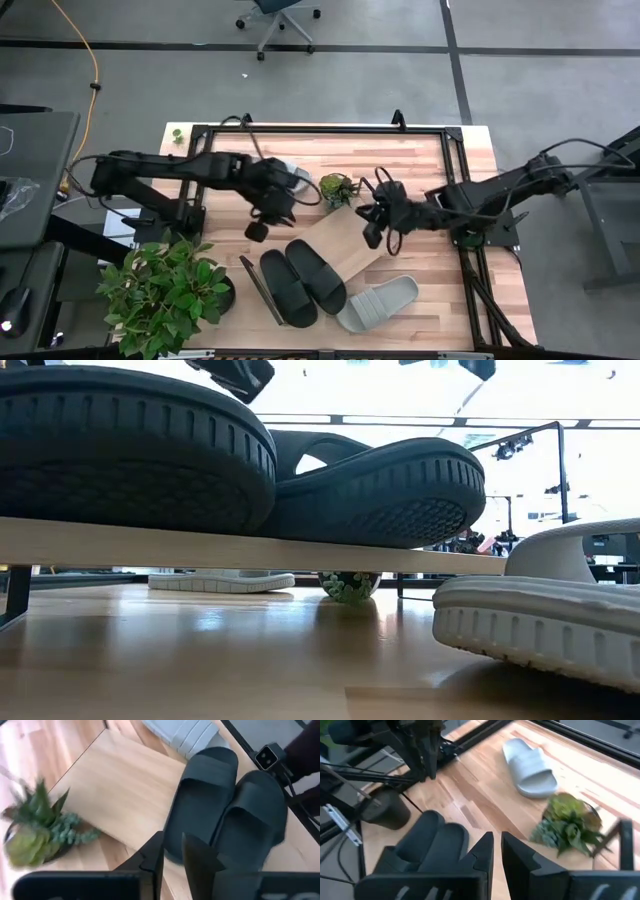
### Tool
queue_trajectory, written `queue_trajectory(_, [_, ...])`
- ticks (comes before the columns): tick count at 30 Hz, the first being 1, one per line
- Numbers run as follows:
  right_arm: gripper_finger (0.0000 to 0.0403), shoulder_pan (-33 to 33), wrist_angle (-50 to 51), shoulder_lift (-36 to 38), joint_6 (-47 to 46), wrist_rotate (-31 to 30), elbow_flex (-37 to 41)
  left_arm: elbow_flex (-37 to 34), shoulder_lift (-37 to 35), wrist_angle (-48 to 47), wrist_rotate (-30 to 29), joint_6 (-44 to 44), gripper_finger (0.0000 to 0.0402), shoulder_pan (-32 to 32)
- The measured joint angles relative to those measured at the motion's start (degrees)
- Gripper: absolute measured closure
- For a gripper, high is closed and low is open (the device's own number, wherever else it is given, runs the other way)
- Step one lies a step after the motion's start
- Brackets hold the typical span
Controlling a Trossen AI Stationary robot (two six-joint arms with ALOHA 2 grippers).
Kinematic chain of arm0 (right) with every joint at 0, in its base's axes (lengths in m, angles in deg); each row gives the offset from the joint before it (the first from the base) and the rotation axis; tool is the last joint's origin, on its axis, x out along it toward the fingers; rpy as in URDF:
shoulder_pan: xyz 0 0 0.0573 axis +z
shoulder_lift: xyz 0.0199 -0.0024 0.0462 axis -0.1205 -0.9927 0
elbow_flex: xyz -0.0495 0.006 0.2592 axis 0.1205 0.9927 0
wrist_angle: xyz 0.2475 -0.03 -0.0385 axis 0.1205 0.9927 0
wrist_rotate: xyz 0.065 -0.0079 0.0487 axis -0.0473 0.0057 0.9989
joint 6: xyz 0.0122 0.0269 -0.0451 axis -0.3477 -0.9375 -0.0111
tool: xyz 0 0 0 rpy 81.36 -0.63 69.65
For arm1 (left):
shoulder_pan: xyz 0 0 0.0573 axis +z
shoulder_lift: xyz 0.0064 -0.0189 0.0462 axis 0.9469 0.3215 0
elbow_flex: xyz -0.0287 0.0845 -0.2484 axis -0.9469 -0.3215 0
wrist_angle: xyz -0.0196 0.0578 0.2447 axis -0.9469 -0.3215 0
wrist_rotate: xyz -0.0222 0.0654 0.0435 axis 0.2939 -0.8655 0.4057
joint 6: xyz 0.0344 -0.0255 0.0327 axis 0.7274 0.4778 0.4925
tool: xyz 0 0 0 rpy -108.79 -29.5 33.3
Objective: Pick and place slides into the shelf
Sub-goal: Adjust the black slipper
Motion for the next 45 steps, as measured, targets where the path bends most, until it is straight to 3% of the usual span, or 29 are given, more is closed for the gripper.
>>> queue_trajectory(6, [0.0375,5.5,9.3,0.0,-10.6,-8.0,0.0,0.0,6.3,3.6,1.8,2.4,0.0397,0.0])
queue_trajectory(10, [0.0375,9.9,17.4,0.0,-20.9,-12.9,0.0,0.0,10.0,5.9,4.8,2.4,0.0390,0.0])
queue_trajectory(18, [0.0375,16.6,24.8,0.0,-34.1,-19.4,0.0,0.0,15.4,7.9,4.4,3.1,0.0397,-0.1])
queue_trajectory(37, [0.0375,17.8,24.9,0.0,-35.5,-20.4,0.0,0.0,25.1,9.5,4.1,5.6,0.0397,-0.1])
queue_trajectory(45, [0.0375,17.8,24.9,0.0,-35.5,-20.4,0.0,0.0,26.1,9.0,4.0,6.5,0.0397,-0.1])
